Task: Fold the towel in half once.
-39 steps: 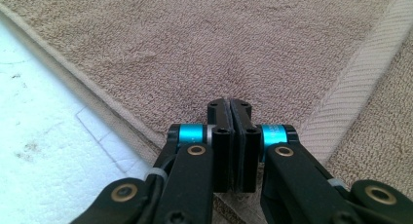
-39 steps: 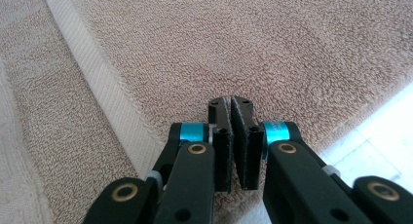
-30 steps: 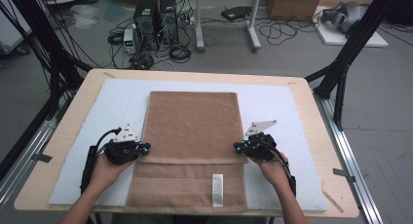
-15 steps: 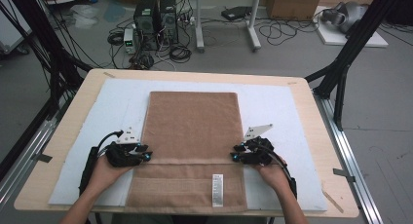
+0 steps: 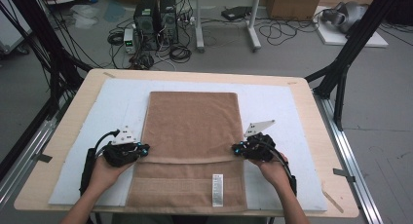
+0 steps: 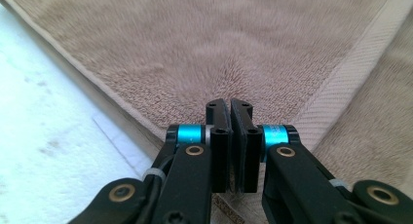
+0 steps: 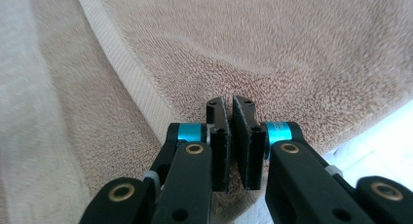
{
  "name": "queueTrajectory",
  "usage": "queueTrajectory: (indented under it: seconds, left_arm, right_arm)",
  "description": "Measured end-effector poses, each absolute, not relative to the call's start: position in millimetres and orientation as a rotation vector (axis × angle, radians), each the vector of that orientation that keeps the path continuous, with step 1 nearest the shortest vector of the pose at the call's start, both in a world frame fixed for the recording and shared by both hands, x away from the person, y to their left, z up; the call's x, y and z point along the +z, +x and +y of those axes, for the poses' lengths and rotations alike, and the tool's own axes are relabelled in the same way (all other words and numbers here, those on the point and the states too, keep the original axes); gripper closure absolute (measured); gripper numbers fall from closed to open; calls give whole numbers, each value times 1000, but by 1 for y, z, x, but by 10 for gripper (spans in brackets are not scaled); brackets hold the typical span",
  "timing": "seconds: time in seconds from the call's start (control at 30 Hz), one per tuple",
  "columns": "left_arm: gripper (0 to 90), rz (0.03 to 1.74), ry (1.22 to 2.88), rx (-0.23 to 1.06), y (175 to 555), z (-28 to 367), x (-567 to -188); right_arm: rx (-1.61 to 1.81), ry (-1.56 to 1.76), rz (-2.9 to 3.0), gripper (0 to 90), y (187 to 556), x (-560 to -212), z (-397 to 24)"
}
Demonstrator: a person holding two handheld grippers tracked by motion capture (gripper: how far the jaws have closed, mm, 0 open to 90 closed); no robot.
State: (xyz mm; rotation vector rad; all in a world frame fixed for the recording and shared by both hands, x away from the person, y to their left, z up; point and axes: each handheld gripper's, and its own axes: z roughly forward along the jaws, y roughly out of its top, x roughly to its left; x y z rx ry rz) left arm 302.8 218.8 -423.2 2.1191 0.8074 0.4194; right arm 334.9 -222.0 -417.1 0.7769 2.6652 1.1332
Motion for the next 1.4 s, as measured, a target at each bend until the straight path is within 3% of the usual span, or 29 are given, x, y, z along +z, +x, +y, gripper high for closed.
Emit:
queueTrajectory:
  seconds: [0.37, 0.6, 0.67, 0.7, 0.73, 0.77, 0.87, 0.9, 0.97, 1.13, 1.3, 1.4]
  left_arm:
    - [869, 764, 2055, 459, 285, 231, -388]
    - [872, 700, 2035, 455, 240, 233, -370]
    - [854, 654, 2047, 441, 222, 230, -373]
    - [764, 668, 2036, 420, 217, 229, -375]
    - [708, 656, 2023, 387, 213, 227, -376]
    - [716, 648, 2015, 433, 211, 223, -379]
    - [698, 668, 1921, 329, 231, 211, -381]
    - [698, 646, 1973, 357, 239, 204, -382]
    - [633, 642, 2065, 389, 251, 199, -386]
    - [536, 671, 2071, 429, 259, 210, -412]
    - [532, 661, 2113, 421, 250, 220, -425]
    - [575, 680, 2148, 408, 249, 221, -433]
  right_arm:
    - [1263, 699, 2608, 856, 322, -382, -222]
    - [1354, 592, 2640, 856, 280, -359, -226]
    - [1395, 551, 2656, 815, 262, -355, -227]
    - [1415, 553, 2662, 698, 257, -356, -228]
    - [1447, 586, 2658, 687, 254, -357, -228]
    - [1457, 571, 2679, 685, 252, -360, -228]
    - [1371, 609, 2707, 645, 262, -371, -226]
    - [1531, 654, 2682, 649, 268, -373, -225]
    - [1428, 618, 2670, 597, 273, -374, -219]
    - [1379, 702, 2619, 541, 296, -400, -229]
    - [1366, 724, 2661, 532, 297, -426, -230]
    - [1307, 705, 2687, 533, 287, -432, -224]
